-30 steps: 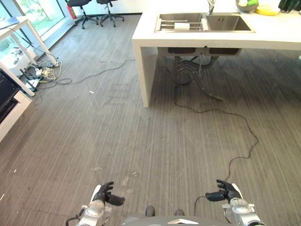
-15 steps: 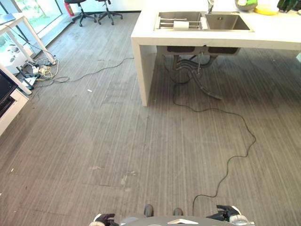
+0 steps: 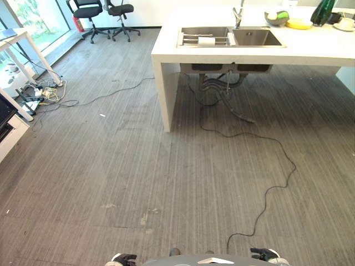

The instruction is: Place the dishes in the dishwasher.

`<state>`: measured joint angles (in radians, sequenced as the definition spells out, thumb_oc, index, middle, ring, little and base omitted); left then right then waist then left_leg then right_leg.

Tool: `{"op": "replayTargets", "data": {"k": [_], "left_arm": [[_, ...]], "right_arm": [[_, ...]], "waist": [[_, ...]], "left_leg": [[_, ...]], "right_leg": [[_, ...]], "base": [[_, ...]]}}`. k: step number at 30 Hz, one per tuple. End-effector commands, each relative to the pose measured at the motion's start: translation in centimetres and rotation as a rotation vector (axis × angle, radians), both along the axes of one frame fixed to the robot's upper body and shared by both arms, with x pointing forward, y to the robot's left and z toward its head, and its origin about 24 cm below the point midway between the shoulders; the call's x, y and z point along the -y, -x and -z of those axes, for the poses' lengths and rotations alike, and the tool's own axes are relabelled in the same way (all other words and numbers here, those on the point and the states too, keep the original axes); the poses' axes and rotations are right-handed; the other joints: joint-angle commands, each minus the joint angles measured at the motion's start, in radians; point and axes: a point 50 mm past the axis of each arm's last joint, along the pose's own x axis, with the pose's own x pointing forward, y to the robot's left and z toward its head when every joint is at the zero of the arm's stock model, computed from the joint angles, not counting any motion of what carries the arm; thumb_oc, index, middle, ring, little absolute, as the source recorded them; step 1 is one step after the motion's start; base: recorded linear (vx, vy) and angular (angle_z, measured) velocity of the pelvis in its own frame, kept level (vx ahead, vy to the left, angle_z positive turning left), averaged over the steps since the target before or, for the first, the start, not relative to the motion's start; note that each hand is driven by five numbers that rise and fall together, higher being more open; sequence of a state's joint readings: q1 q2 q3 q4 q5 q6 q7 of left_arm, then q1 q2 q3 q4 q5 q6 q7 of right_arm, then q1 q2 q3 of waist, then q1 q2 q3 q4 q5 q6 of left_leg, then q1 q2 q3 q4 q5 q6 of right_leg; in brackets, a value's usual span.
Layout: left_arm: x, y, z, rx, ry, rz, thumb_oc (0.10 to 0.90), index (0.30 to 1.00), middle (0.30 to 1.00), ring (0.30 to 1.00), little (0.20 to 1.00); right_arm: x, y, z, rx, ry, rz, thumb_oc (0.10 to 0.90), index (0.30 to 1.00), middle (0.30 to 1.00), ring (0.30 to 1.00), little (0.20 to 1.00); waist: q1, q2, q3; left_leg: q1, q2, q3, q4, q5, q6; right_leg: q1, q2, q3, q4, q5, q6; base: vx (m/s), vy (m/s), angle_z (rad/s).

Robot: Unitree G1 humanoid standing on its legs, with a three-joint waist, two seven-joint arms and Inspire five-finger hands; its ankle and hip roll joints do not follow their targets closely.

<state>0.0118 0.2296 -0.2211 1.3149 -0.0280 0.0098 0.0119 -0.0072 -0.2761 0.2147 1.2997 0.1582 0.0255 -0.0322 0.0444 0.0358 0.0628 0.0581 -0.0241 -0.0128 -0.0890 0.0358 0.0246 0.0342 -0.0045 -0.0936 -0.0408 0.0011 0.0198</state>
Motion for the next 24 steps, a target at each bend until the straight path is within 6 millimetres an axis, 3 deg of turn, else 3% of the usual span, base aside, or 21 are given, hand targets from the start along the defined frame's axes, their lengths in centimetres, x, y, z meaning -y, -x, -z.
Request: {"op": "replayTargets", "data": {"k": [1, 6, 8, 11, 12, 13, 17, 20, 24], "left_arm": [[-0.1, -2.7, -0.5, 0.069, -0.001, -0.007, 0.8, 0.9, 0.9, 0.9, 0.9], [-0.5, -4.8, -1.1, 0.141, -0.013, 0.004, 0.8, 0.9, 0.9, 0.9, 0.9], [-0.4, -6.6, -1.7, 0.205, -0.008, 0.028, 0.8, 0.9, 0.9, 0.9, 0.9], [-0.4, -6.6, -1.8, 0.205, -0.009, 0.028, 0.8, 0.9, 0.9, 0.9, 0.9], [-0.2, -8.2, -2.4, 0.274, 0.014, 0.013, 0.8, 0.9, 0.9, 0.9, 0.9], [-0.4, -8.8, -2.7, 0.292, -0.001, 0.032, 0.8, 0.9, 0.9, 0.9, 0.9], [-0.5, -8.8, -2.8, 0.312, 0.008, -0.019, 0.8, 0.9, 0.9, 0.9, 0.9], [-0.6, -10.4, -3.8, 0.403, 0.001, -0.028, 0.8, 0.9, 0.9, 0.9, 0.9], [-1.0, -12.1, -5.2, 0.518, -0.004, -0.058, 0.8, 0.9, 0.9, 0.9, 0.9]], "right_arm": [[0.2, -2.1, -0.5, 0.057, 0.01, -0.011, 0.8, 0.9, 0.9, 0.9, 0.9], [-0.2, -4.2, -1.0, 0.12, 0.006, -0.051, 0.8, 0.9, 0.9, 0.9, 0.9], [-0.6, -5.4, -1.3, 0.156, 0.003, -0.068, 0.8, 0.9, 0.9, 0.9, 0.9], [-0.6, -5.4, -1.3, 0.156, 0.003, -0.068, 0.8, 0.9, 0.9, 0.9, 0.9], [-1.1, -7.1, -1.8, 0.216, -0.004, -0.097, 0.8, 0.9, 0.9, 0.9, 0.9], [-1.8, -8.4, -2.3, 0.247, 0.011, -0.19, 0.8, 0.9, 0.9, 0.9, 0.9], [-1.4, -8.6, -2.5, 0.263, 0.019, -0.17, 0.8, 0.9, 0.9, 0.9, 0.9], [-1.0, -8.8, -2.7, 0.29, 0.028, -0.135, 0.8, 0.9, 0.9, 0.9, 0.9], [-0.7, -7.9, -2.5, 0.277, 0.03, -0.102, 0.8, 0.9, 0.9, 0.9, 0.9]], "waist": [[0.009, -0.052, 0.014], [0.011, -0.057, 0.018], [0.014, -0.059, 0.036], [0.015, -0.059, 0.036], [0.015, -0.063, 0.078], [0.016, -0.065, 0.102], [0.007, -0.067, 0.086], [-0.018, -0.061, 0.092], [-0.025, -0.058, 0.093]], "left_leg": [[0.002, -0.045, -0.077, 0.002, -0.096, -0.008], [0.014, -0.053, -0.076, 0.002, -0.106, 0.009], [0.022, -0.053, -0.076, 0.02, -0.114, 0.031], [0.022, -0.053, -0.075, 0.021, -0.115, 0.031], [0.0, -0.062, -0.069, 0.109, -0.153, 0.06], [-0.001, -0.056, -0.063, 0.157, -0.182, 0.069], [0.062, -0.045, -0.081, 0.102, -0.191, 0.057], [0.137, -0.035, -0.13, 0.044, -0.204, 0.033], [0.188, -0.011, -0.154, 0.026, -0.235, 0.011]], "right_leg": [[0.001, -0.075, 0.006, -0.036, 0.019, 0.132], [-0.026, -0.081, 0.025, 0.035, 0.001, 0.134], [-0.072, -0.073, 0.033, 0.166, -0.034, 0.133], [-0.074, -0.074, 0.034, 0.17, -0.036, 0.134], [-0.151, -0.079, 0.032, 0.359, -0.027, 0.139], [-0.221, -0.087, -0.008, 0.472, 0.015, 0.148], [-0.248, -0.084, -0.05, 0.37, 0.025, 0.139], [-0.313, -0.074, -0.039, 0.166, 0.093, 0.156], [-0.345, -0.089, -0.084, 0.064, 0.148, 0.176]], "base": [[0.01, 0.057, -0.04], [0.01, 0.082, -0.05], [-0.01, 0.075, -0.13], [-0.02, 0.036, -0.07], [-0.01, 0.116, -0.13], [0.08, 0.117, -0.15], [0.24, -0.002, -0.01], [0.29, -0.048, 0.24], [0.28, -0.077, 0.25]]}}
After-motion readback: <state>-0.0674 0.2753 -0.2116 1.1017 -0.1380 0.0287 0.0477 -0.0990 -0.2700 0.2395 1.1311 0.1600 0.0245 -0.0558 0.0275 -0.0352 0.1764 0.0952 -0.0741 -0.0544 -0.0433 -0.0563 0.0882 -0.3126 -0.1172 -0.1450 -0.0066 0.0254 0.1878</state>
